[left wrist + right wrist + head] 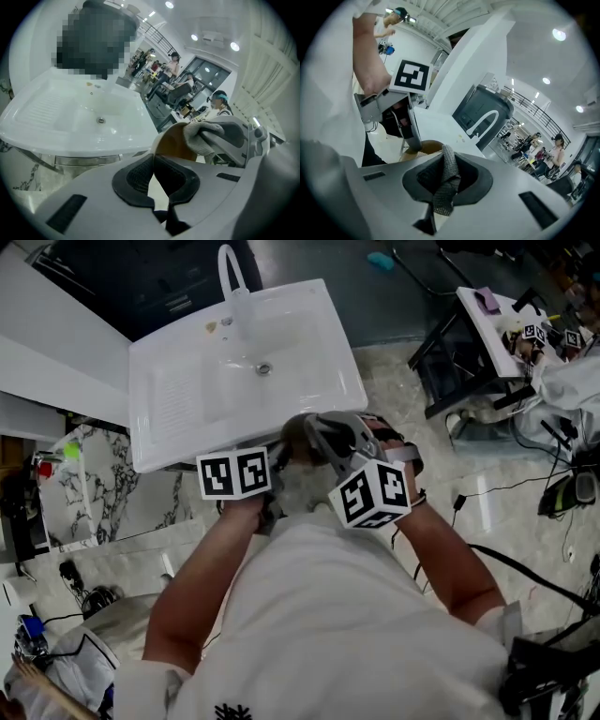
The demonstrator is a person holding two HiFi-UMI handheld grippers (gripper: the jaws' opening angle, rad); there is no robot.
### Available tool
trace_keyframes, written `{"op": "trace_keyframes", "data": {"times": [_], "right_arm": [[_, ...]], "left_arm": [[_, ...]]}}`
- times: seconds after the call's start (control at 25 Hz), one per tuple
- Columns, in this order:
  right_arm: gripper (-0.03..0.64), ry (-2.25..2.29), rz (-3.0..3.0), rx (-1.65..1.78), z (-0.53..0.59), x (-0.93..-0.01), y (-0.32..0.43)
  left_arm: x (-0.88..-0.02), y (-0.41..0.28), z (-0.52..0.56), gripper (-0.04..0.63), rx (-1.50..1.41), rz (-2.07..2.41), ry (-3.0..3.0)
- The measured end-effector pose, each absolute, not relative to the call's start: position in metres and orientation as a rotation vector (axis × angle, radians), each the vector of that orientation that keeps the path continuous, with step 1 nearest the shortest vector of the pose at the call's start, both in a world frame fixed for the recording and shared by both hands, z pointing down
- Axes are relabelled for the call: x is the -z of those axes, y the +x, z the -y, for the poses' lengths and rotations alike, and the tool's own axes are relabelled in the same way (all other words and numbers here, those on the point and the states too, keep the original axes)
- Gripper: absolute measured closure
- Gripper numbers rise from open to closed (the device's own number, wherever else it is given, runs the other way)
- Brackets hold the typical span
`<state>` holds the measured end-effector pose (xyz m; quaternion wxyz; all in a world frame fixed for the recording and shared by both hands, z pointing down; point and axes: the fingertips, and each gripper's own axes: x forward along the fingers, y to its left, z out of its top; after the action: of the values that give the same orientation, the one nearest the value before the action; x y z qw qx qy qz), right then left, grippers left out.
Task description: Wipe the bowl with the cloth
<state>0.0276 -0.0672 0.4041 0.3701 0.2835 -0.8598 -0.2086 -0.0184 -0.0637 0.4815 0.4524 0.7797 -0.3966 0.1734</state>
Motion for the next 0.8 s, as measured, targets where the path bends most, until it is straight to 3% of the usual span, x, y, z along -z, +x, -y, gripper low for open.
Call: {"op": "trace_keyframes", "data": {"times": [0.8], "right_arm": [[0.580, 0.317, 3.015, -0.015, 0.033, -0.308, 0.028]], "left_arm": [[-0.422, -0.011, 0.028, 0.577, -0.173, 0.300, 2.246]]}}
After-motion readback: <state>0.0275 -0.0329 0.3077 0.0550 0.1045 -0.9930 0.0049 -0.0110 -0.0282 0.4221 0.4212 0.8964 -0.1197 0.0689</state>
